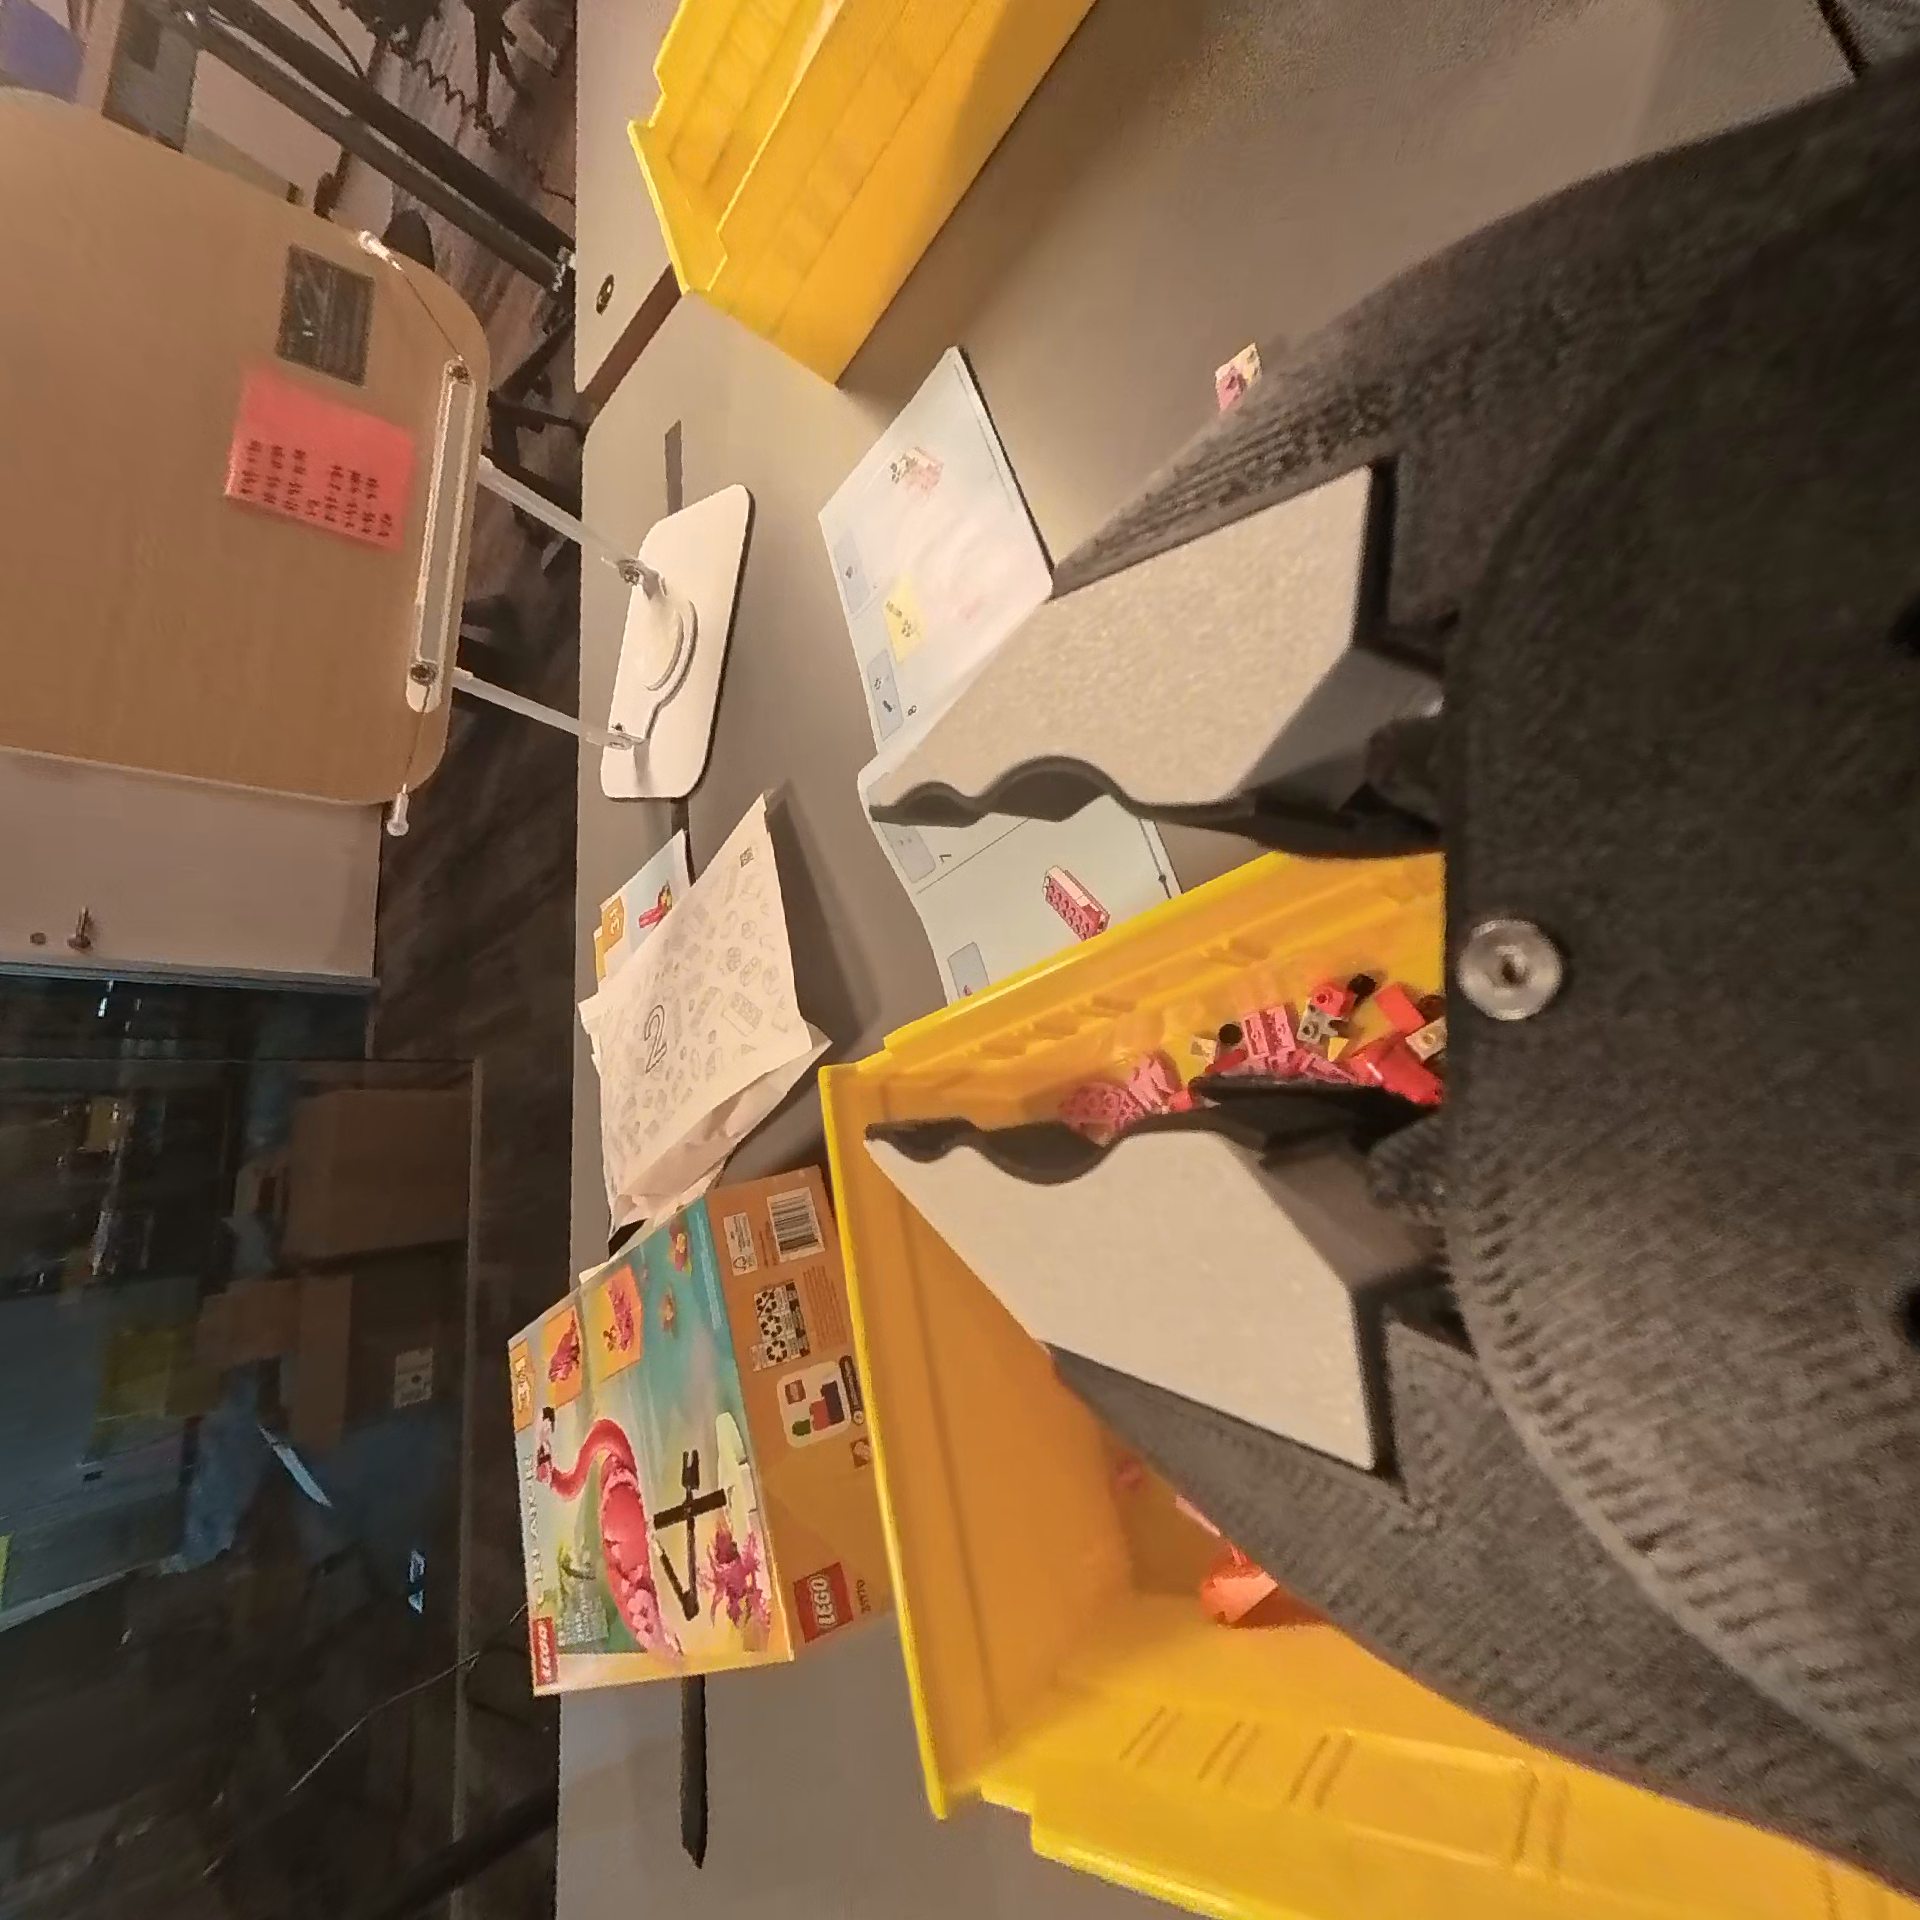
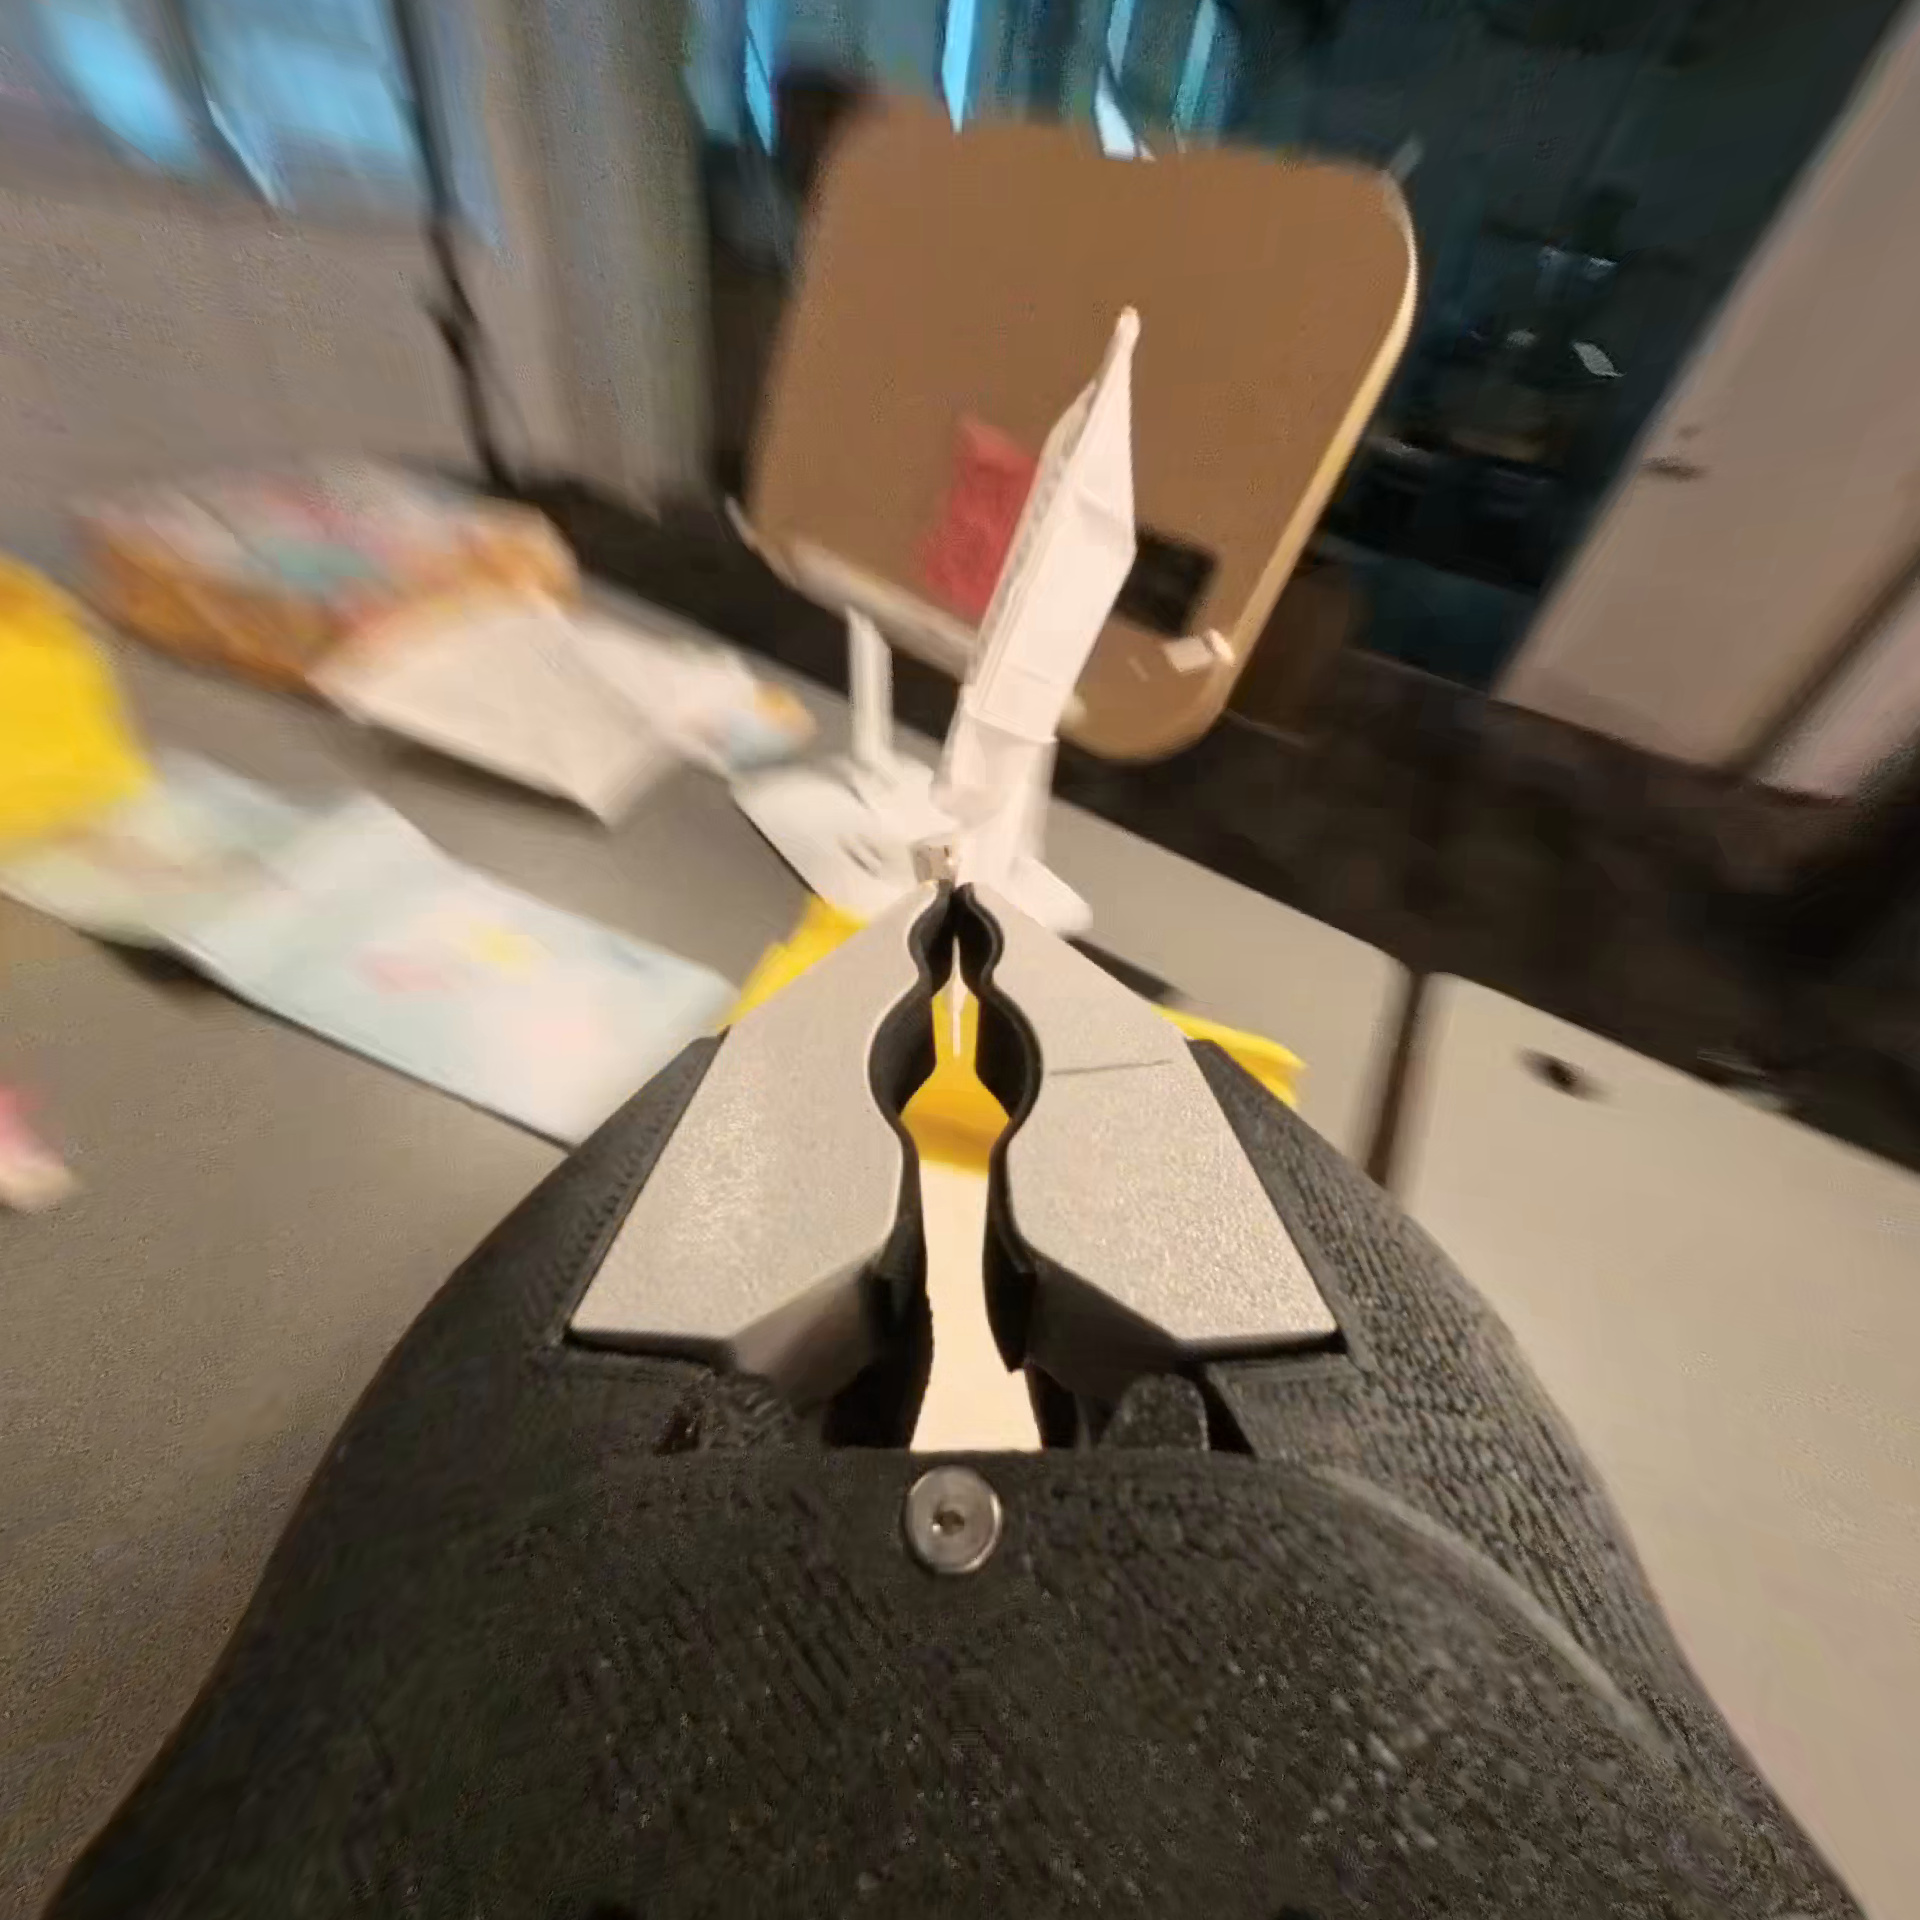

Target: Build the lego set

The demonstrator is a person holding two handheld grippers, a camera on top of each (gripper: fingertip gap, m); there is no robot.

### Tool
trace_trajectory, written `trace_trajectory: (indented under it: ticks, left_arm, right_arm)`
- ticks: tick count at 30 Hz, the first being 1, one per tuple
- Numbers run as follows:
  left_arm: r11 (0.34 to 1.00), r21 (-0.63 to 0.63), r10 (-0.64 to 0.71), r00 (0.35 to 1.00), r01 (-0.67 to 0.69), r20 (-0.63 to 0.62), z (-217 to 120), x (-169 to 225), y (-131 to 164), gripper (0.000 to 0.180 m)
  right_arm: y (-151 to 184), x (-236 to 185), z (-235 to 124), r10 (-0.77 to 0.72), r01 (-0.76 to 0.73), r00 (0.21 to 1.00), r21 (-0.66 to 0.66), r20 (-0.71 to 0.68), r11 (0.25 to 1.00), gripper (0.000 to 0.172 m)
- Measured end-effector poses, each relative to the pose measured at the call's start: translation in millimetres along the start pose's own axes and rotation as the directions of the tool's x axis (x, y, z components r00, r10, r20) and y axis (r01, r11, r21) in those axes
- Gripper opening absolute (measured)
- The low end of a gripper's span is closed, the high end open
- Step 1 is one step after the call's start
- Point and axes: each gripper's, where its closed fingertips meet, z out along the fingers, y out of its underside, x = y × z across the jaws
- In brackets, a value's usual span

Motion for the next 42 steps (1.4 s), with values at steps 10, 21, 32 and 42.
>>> trace_trajectory:
  ticks: [10,21,32,42]
  left_arm:
    - [1.0,-0.021,-0.019,1.0,0.018,-0.01,2.0,-3.0,8.5,0.056]
    - [0.998,-0.049,-0.04,0.998,0.038,-0.042,14.2,-2.8,14.8,0.056]
    - [0.996,-0.061,-0.071,0.995,0.067,-0.072,26.2,-0.7,19.4,0.056]
    - [0.996,-0.084,-0.033,0.991,0.022,-0.128,39.8,20.7,17.0,0.056]
  right_arm:
    - [-113.7,-46.2,-42.9,0.131,-0.344,0.856,0.361,0.5,0.867,0.0]
    - [64.2,11.6,7.2,0.287,-0.285,0.957,-0.372,-0.05,0.884,0.008]
    - [149.9,-35.2,-98.5,-0.509,0.6,0.795,-0.558,0.332,0.574,0.067]
    - [166.9,-60.1,-96.3,-0.648,0.709,0.686,-0.504,0.331,0.494,0.066]
